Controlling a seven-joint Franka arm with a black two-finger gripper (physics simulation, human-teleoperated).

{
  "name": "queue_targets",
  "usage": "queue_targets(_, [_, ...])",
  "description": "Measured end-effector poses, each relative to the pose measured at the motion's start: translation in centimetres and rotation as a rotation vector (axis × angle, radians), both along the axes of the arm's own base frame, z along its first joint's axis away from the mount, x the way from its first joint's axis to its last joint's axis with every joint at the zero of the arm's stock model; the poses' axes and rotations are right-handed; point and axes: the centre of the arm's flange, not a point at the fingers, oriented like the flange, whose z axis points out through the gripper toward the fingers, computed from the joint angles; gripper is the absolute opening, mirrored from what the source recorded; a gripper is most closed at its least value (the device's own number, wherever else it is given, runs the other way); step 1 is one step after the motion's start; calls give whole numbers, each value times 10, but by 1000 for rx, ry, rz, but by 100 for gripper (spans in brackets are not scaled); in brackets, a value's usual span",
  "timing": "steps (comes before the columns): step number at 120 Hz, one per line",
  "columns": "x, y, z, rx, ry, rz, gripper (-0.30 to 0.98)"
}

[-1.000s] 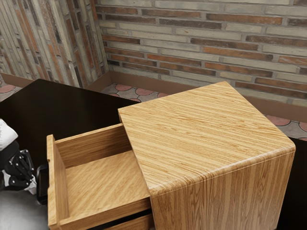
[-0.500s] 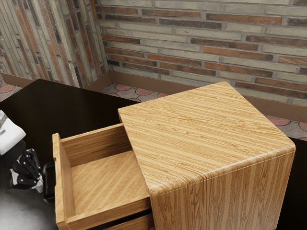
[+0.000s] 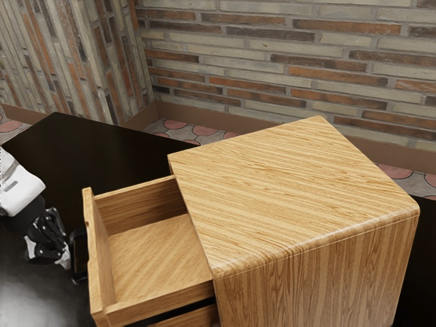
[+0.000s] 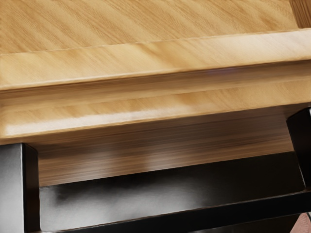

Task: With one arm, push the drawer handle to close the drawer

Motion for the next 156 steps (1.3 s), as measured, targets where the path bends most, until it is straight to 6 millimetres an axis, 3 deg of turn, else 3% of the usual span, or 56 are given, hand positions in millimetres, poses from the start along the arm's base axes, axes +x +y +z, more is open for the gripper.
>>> queue_targets(156, [40,-24,-2,-26,-8,-18,-10])
